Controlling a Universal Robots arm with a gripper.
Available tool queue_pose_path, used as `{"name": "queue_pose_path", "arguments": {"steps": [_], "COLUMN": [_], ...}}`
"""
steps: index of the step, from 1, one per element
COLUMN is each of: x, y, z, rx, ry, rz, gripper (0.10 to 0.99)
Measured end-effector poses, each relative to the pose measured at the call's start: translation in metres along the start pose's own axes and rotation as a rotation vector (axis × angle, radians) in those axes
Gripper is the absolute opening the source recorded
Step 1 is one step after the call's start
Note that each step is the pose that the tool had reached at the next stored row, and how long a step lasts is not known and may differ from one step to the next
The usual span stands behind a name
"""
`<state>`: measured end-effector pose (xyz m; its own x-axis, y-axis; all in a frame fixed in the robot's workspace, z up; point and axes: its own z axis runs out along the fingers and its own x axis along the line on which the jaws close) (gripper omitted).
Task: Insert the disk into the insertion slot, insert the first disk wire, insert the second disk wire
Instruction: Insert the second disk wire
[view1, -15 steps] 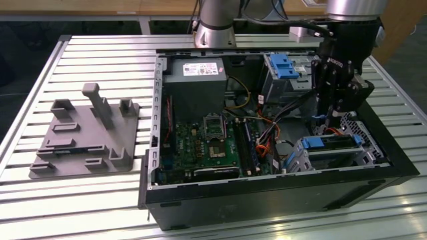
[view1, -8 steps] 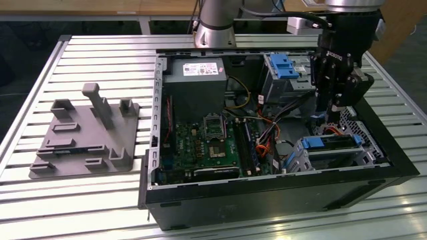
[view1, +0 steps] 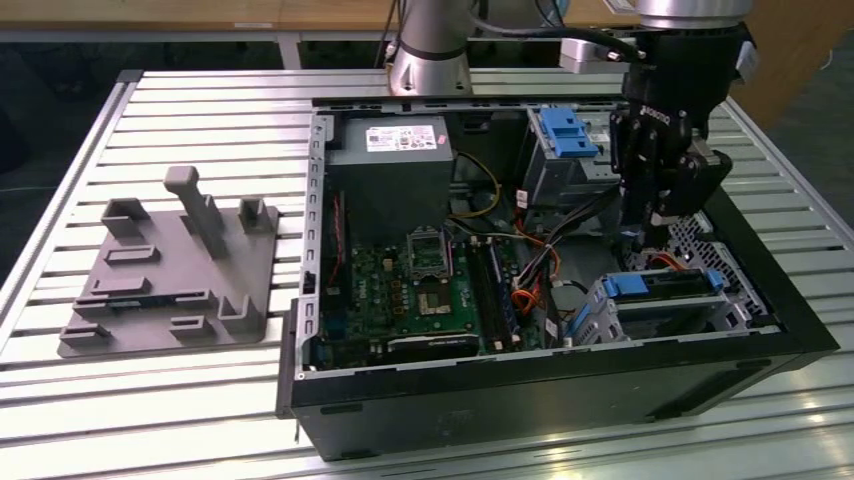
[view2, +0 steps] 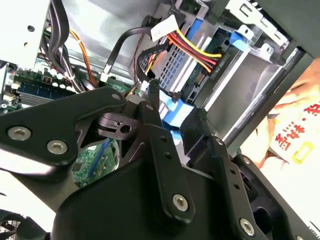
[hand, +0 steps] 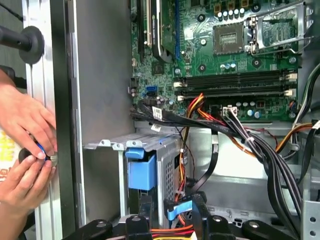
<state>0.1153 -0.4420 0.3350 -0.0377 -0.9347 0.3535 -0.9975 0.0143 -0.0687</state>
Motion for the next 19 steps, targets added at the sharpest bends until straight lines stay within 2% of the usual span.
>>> {"name": "queue_pose_path", "arguments": {"steps": [3,7,13,19], "x": [-0.0010,-0.0015,-0.0023,-0.0025], "y": [-0.0027,-0.0024,-0.0022,-0.0020], "z": [0.0025,0.0037,0.0054,0.0058], "rx": [0.000,0.002,0.013,0.012], "ry": [-0.0004,-0.0005,-0.0029,-0.0001], "rz": [-0.001,-0.007,-0.035,-0.031], "gripper": [0.447,0.447,0.447,0.447]}}
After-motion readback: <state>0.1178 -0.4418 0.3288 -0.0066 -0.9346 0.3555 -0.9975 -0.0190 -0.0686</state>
